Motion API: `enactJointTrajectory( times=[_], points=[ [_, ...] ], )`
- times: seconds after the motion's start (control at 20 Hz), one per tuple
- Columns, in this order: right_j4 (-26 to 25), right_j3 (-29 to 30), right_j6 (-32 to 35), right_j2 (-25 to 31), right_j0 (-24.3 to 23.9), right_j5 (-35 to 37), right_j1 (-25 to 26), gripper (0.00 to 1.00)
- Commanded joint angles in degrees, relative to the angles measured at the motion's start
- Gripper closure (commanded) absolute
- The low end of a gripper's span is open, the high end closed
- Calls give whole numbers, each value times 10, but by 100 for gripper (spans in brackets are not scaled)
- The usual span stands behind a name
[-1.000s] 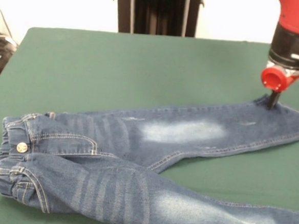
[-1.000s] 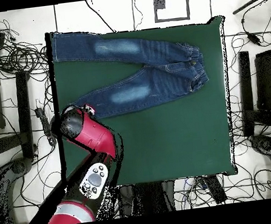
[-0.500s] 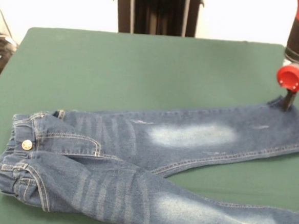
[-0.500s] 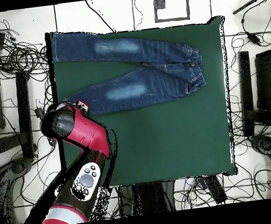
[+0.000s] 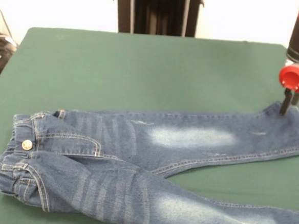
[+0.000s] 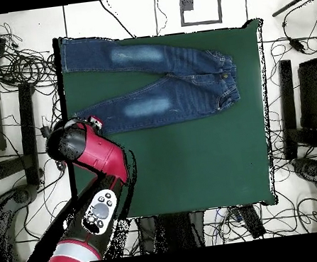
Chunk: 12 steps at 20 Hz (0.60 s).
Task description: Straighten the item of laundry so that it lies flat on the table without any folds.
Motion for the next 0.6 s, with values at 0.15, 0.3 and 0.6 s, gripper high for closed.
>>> enactJointTrajectory(
  times=[0.15,0.3,0.6],
  points=[
    [19,21,90,81,-21,-21,-3,0],
    [-9,22,84,48,-38,12,1,0],
    [-57,39,-27,33,-130,22,-23,0]
  ],
)
